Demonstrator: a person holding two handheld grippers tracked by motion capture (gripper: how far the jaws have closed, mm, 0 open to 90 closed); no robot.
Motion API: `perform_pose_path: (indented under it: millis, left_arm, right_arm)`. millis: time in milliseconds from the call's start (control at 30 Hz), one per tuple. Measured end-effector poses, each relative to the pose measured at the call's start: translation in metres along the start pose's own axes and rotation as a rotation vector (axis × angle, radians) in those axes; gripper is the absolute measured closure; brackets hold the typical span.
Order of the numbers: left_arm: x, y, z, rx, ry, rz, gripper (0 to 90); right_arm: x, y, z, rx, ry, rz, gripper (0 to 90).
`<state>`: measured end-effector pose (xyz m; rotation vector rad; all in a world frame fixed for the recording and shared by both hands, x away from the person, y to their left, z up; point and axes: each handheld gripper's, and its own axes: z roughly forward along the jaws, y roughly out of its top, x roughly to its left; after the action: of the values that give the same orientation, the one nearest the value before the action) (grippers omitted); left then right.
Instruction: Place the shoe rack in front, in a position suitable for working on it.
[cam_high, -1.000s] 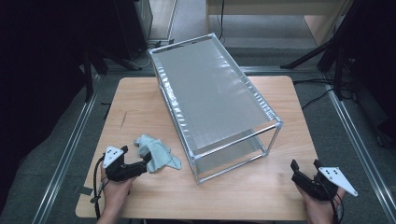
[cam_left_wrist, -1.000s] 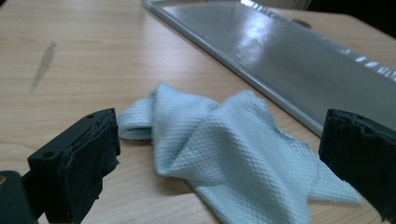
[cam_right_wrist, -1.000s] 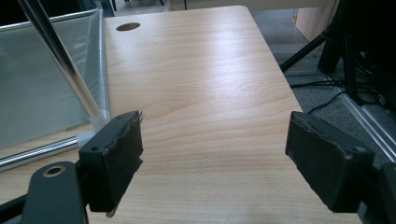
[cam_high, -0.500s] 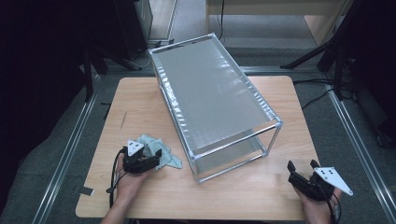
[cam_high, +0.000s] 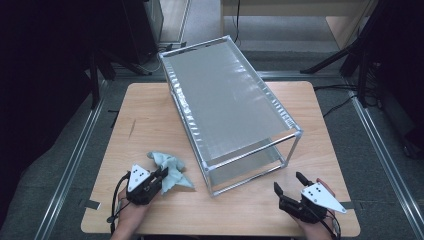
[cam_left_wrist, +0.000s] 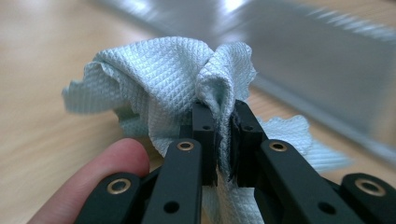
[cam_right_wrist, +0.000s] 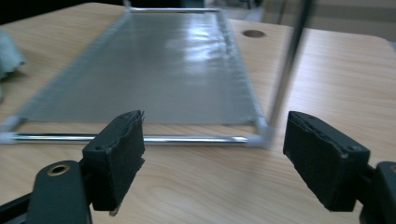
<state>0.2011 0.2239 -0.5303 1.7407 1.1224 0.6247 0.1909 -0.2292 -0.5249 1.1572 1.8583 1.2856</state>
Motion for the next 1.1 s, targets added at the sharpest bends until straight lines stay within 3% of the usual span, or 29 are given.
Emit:
perform_pose_path:
  millis: [33,67,100,133,167,200,233,267,300,333,433,467,500,633,800,1100]
  left_arm:
    - [0.000,0.000,0.000,0.000,0.000,0.000,83.6]
    - [-0.007,0.004,-0.007,-0.041,-0.066,0.014,83.6]
    - [-0.007,0.004,-0.007,-0.041,-0.066,0.014,83.6]
    - [-0.012,0.006,-0.010,-0.057,-0.086,0.025,83.7]
    - [-0.016,0.008,-0.012,-0.067,-0.106,0.032,83.7]
    - [-0.024,0.010,-0.015,-0.088,-0.150,0.041,83.7]
    - [-0.024,0.010,-0.015,-0.088,-0.150,0.041,83.7]
    - [-0.028,0.011,-0.016,-0.096,-0.170,0.043,83.7]
    - [-0.031,0.011,-0.018,-0.105,-0.191,0.042,83.7]
    - [-0.035,0.012,-0.018,-0.111,-0.204,0.045,83.6]
    - [-0.047,0.014,-0.020,-0.126,-0.266,0.049,83.6]
    - [-0.047,0.014,-0.020,-0.126,-0.266,0.049,83.6]
    - [-0.054,0.014,-0.021,-0.140,-0.299,0.067,83.6]
    - [-0.066,0.015,-0.024,-0.156,-0.336,0.098,83.6]
    - [-0.086,0.017,-0.022,-0.153,-0.403,0.100,83.5]
    - [-0.105,0.015,-0.011,-0.141,-0.445,0.105,83.0]
  right_arm:
    - [0.000,0.000,0.000,0.000,0.000,0.000,21.3]
    - [0.008,0.004,0.000,-0.010,0.038,0.000,21.4]
    - [0.008,0.004,0.000,-0.010,0.038,0.000,21.4]
    - [0.018,0.007,0.001,-0.026,0.088,-0.006,21.3]
    - [0.018,0.007,0.001,-0.026,0.088,-0.006,21.3]
    - [0.028,0.010,0.001,-0.036,0.142,-0.026,20.9]
    - [0.028,0.010,0.001,-0.036,0.142,-0.026,20.9]
    - [0.040,0.012,0.002,-0.041,0.189,-0.045,20.6]
    - [0.040,0.012,0.002,-0.041,0.189,-0.045,20.6]
    - [0.051,0.014,0.004,-0.039,0.227,-0.055,20.5]
    - [0.064,0.016,0.008,-0.043,0.296,-0.047,19.2]
    - [0.068,0.016,0.009,-0.046,0.325,-0.043,17.9]
    - [0.072,0.016,0.009,-0.049,0.345,-0.046,17.8]
    - [0.081,0.018,0.011,-0.056,0.384,-0.061,17.7]
    - [0.096,0.016,0.015,-0.040,0.459,-0.103,16.4]
    - [0.111,0.012,0.023,-0.025,0.531,-0.149,16.5]
